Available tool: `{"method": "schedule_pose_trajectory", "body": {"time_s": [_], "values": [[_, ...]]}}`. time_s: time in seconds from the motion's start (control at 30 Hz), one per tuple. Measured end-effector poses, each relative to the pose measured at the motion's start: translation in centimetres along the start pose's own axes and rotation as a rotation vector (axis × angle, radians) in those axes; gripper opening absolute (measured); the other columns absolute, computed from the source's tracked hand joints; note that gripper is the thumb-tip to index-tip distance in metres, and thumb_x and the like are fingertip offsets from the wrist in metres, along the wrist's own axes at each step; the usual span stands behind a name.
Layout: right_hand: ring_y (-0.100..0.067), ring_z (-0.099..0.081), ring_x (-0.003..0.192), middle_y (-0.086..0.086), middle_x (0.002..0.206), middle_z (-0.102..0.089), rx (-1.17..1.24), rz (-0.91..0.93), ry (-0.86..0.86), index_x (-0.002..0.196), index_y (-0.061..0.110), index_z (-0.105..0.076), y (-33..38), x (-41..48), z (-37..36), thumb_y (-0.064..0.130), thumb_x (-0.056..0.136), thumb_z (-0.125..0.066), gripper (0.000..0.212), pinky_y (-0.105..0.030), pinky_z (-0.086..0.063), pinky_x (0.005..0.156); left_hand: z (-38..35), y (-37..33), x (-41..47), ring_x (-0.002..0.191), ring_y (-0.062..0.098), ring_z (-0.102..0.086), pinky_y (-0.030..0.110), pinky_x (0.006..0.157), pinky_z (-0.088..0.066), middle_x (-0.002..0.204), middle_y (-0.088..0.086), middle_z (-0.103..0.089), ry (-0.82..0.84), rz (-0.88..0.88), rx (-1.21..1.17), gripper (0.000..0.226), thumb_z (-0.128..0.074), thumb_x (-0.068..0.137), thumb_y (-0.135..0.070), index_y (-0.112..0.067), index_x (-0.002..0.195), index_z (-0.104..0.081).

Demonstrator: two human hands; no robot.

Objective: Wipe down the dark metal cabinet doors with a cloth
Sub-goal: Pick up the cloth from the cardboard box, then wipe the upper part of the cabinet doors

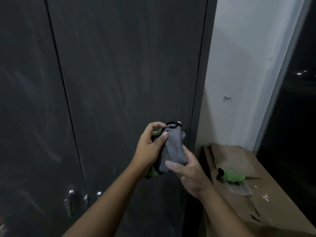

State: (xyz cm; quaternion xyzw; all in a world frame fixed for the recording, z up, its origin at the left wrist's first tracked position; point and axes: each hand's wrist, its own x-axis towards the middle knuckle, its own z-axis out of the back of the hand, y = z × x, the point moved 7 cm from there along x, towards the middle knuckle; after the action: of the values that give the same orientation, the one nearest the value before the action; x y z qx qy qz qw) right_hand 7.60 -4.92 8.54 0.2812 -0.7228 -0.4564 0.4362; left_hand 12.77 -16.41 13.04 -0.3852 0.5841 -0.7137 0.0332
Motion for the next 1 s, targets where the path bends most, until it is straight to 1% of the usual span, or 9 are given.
{"method": "schedule_pose_trajectory", "body": {"time_s": [0.13,0.2,0.3,0.43,0.57,0.67,0.83,0.93,1.0], "values": [[-0.020,-0.061,0.119,-0.001,0.131,-0.059,-0.267,0.248,-0.304,0.122,0.029,-0.063,1.6,1.5,-1.4,0.029,0.079,-0.076,0.045,-0.027,-0.052,0.092,1.7,-1.6,1.4,0.106,0.027,-0.068,0.041,0.088,-0.057,0.111,0.008,-0.070,0.048,0.014,-0.133,0.019,-0.064,0.095,-0.016,-0.022,0.114,-0.061],[-0.013,-0.056,0.126,0.007,0.141,-0.048,-0.310,0.344,-0.404,0.134,0.025,-0.051,2.6,1.9,-2.1,0.034,0.077,-0.073,0.061,-0.025,-0.048,0.101,2.0,-2.3,2.0,0.107,0.028,-0.068,0.042,0.089,-0.057,0.110,0.010,-0.070,0.086,0.019,-0.161,0.019,-0.063,0.096,-0.018,-0.023,0.114,-0.062],[-0.016,-0.047,0.136,0.002,0.147,-0.047,-0.416,0.461,-0.349,0.150,0.012,-0.028,4.2,2.4,-4.3,0.018,0.082,-0.069,0.080,-0.026,-0.042,0.108,1.3,-3.6,2.5,0.110,0.029,-0.066,0.042,0.094,-0.055,0.116,0.015,-0.068,0.197,0.016,-0.204,0.021,-0.054,0.101,-0.020,-0.016,0.122,-0.057],[0.000,-0.040,0.138,0.013,0.151,-0.042,-0.612,0.513,-0.243,0.147,0.023,-0.026,6.1,3.5,-6.7,-0.002,0.086,-0.057,0.072,-0.015,-0.037,0.107,1.6,-5.9,4.5,0.107,0.022,-0.068,0.043,0.097,-0.054,0.114,0.008,-0.070,0.249,-0.062,-0.087,0.023,-0.054,0.101,-0.028,-0.019,0.121,-0.062],[-0.012,-0.039,0.141,-0.001,0.151,-0.038,-0.830,0.654,-0.423,0.150,0.020,-0.033,8.8,5.7,-5.5,0.017,0.095,-0.056,0.060,-0.038,-0.037,0.116,3.0,-7.6,7.7,0.115,0.017,-0.061,0.048,0.097,-0.051,0.113,-0.012,-0.069,0.183,-0.200,0.262,0.033,-0.049,0.089,-0.062,-0.049,0.115,-0.065],[-0.015,-0.045,0.134,0.011,0.144,-0.042,-0.993,0.725,-0.435,0.150,0.029,-0.029,11.2,8.3,-5.5,0.015,0.096,-0.057,0.062,-0.040,-0.042,0.112,3.2,-9.9,9.3,0.110,0.017,-0.062,0.049,0.094,-0.051,0.108,-0.016,-0.069,0.209,-0.346,0.373,0.034,-0.042,0.096,-0.042,-0.050,0.125,-0.059],[-0.030,-0.052,0.113,-0.019,0.132,-0.053,-1.314,0.815,-0.589,0.142,0.005,-0.042,18.2,12.2,-5.6,0.037,0.096,-0.047,0.056,-0.041,-0.050,0.097,4.8,-13.9,11.4,0.135,0.017,-0.033,0.043,0.117,-0.019,0.142,-0.005,-0.047,0.268,-0.380,0.558,0.061,-0.043,0.096,-0.042,-0.056,0.148,-0.014],[-0.034,-0.051,0.104,-0.021,0.134,-0.055,-1.466,0.929,-0.775,0.127,0.000,-0.056,24.5,14.7,-5.0,0.034,0.096,-0.050,0.046,-0.041,-0.049,0.089,6.2,-18.2,12.0,0.120,0.008,-0.024,0.028,0.097,-0.011,0.135,-0.017,-0.046,0.143,-0.573,0.819,0.073,-0.054,0.096,-0.028,-0.047,0.152,-0.010],[-0.032,-0.048,0.106,-0.014,0.151,-0.043,-1.583,0.983,-0.869,0.138,0.006,-0.050,29.0,16.4,-5.1,0.021,0.095,-0.062,0.047,-0.034,-0.048,0.092,7.4,-20.5,13.2,0.118,0.009,-0.022,0.025,0.093,-0.010,0.117,-0.021,-0.040,0.032,-0.614,0.880,0.076,-0.056,0.093,-0.018,-0.043,0.152,-0.016]]}}
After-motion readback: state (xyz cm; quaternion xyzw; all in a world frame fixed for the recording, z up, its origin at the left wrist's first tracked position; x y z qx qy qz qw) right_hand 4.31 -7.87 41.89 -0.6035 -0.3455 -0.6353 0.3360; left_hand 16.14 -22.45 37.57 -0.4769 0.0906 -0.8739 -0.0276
